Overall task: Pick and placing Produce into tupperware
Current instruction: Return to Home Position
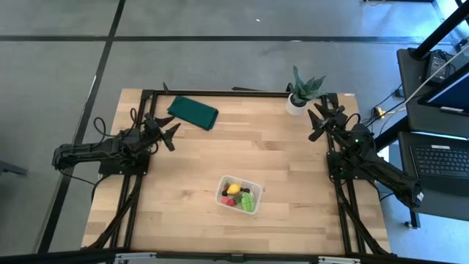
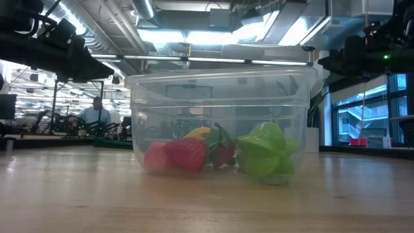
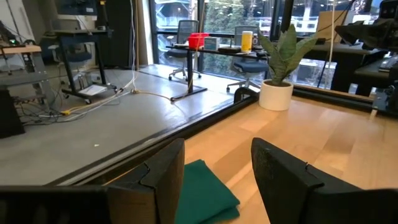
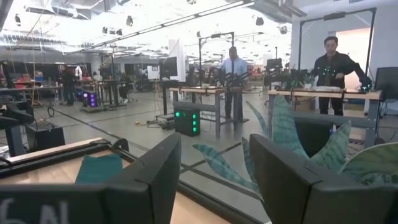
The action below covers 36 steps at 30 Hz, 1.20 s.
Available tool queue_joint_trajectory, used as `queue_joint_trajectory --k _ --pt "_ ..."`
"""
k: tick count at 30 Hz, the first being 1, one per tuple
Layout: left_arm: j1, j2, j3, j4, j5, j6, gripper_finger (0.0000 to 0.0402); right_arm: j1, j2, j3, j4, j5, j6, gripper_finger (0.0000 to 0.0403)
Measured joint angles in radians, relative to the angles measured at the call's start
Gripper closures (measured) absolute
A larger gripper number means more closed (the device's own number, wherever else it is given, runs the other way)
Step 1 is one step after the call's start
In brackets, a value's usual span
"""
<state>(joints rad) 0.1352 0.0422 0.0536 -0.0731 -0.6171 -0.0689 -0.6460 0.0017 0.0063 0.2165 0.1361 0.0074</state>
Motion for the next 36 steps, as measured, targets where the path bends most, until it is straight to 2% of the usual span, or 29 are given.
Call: queue_joint_trajectory --k 8,17,36 --pt "0.000 0.000 0.000 0.000 0.000 -0.008 0.0223 0.000 0.000 0.000 -0.019 0.000 0.044 0.0210" --pt "0.000 0.000 0.000 -0.002 0.006 0.005 0.0223 0.000 0.000 0.000 -0.069 0.002 -0.011 0.0210" --pt "0.000 0.000 0.000 -0.002 0.002 0.000 0.0223 0.000 0.000 0.000 -0.072 0.003 -0.012 0.0210"
